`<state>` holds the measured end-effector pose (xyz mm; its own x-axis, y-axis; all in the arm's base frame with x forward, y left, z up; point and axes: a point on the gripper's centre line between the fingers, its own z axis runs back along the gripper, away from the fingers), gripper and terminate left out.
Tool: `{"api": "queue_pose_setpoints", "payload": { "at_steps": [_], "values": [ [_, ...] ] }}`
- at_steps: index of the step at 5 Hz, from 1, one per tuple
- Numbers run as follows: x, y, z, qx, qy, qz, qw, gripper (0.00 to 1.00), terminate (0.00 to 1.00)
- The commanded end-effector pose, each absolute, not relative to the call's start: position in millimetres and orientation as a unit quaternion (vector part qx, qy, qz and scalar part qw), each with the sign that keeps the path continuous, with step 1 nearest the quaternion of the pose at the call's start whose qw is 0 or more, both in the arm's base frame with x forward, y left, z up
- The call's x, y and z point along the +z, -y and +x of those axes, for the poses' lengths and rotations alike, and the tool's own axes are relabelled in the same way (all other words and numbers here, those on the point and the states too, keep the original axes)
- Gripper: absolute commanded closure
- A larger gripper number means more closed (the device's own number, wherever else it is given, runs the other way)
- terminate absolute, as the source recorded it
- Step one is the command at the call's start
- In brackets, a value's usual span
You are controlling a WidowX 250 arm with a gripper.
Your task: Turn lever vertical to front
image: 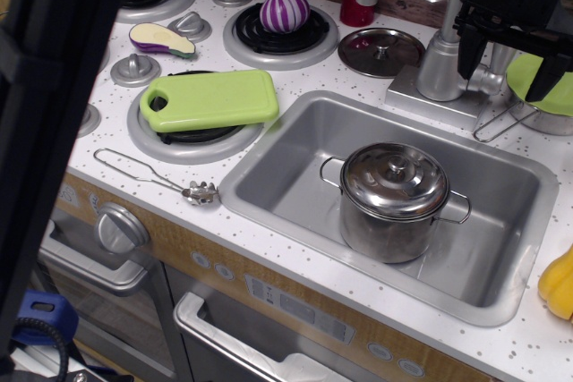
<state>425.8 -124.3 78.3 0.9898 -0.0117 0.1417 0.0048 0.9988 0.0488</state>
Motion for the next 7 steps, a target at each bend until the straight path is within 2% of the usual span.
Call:
{"api": "queue_pose_setpoints", "payload": {
  "at_steps": [1, 2, 3, 4, 6, 7],
  "values": [
    [78.3, 124.3, 425.8, -0.004, 0.071, 0.024, 0.997, 0.00, 0.00],
    [84.9, 123.6, 426.7, -0.002, 0.121, 0.027, 0.992, 0.00, 0.00],
    [94.2, 128.3, 435.6, -0.006, 0.181, 0.055, 0.982, 0.00, 0.00],
    [105.8, 129.6, 443.0, -0.007, 0.220, 0.070, 0.973, 0.00, 0.00],
    [117.8, 126.6, 455.5, -0.022, 0.234, 0.085, 0.968, 0.00, 0.00],
    [114.2, 123.0, 463.3, -0.033, 0.244, 0.087, 0.965, 0.00, 0.00]
  ]
}}
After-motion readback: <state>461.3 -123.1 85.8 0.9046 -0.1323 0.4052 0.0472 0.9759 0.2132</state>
